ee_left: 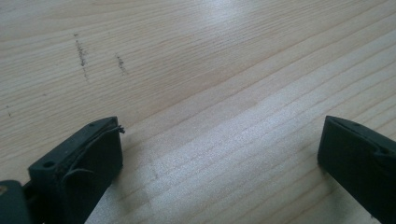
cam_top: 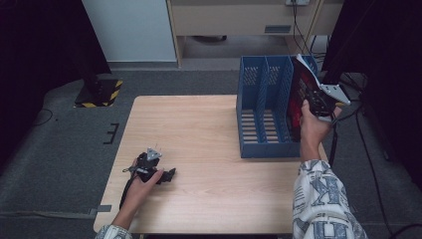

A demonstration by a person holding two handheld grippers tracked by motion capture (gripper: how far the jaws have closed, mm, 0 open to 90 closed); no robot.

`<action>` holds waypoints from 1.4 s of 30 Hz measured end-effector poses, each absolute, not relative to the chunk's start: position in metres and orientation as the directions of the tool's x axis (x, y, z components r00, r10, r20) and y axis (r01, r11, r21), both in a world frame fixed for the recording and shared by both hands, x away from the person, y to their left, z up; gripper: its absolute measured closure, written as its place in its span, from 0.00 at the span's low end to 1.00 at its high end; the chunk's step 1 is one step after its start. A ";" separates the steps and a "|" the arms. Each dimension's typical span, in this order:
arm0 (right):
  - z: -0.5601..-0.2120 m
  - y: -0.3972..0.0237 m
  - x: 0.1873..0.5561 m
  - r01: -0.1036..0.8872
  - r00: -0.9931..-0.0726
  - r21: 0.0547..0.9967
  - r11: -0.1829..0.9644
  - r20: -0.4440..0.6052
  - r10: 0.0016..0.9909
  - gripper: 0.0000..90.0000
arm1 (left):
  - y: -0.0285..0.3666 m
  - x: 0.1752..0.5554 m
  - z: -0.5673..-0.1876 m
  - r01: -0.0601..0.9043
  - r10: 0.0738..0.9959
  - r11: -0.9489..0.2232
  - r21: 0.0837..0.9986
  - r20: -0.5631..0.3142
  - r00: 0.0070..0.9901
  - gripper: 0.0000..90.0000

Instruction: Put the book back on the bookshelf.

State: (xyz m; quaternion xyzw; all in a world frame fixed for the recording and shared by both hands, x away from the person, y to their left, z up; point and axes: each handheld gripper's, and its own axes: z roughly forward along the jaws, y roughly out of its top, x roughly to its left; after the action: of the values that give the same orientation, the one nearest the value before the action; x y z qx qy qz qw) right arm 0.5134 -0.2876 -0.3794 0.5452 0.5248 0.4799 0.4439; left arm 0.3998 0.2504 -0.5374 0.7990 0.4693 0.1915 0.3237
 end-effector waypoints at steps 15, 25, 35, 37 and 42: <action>-0.383 -0.271 0.505 0.155 -0.068 0.988 -0.018 0.029 0.997 0.91 | 0.250 0.400 -0.537 0.626 0.874 -0.350 0.697 0.003 0.486 0.00; -0.384 -0.264 0.503 0.163 -0.088 0.987 -0.001 0.016 0.996 0.76 | 0.250 0.399 -0.537 0.627 0.875 -0.347 0.698 0.001 0.483 0.00; -0.381 -0.262 0.498 0.160 -0.080 0.987 0.001 0.012 0.997 0.50 | 0.250 0.399 -0.537 0.627 0.876 -0.348 0.697 0.002 0.483 0.00; -0.379 -0.263 0.497 0.160 -0.081 0.987 0.000 0.013 0.997 0.45 | 0.250 0.399 -0.537 0.627 0.876 -0.348 0.697 0.002 0.483 0.00; -0.379 -0.263 0.495 0.172 -0.090 0.985 0.000 0.015 0.996 0.35 | 0.250 0.399 -0.537 0.627 0.876 -0.348 0.697 0.002 0.483 0.00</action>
State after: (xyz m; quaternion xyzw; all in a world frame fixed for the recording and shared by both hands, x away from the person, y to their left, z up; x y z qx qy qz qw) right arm 0.4948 -0.2630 -0.3786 0.5198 0.5615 0.4793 0.4299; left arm 0.3993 0.2501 -0.5374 0.7981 0.4707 0.1922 0.3233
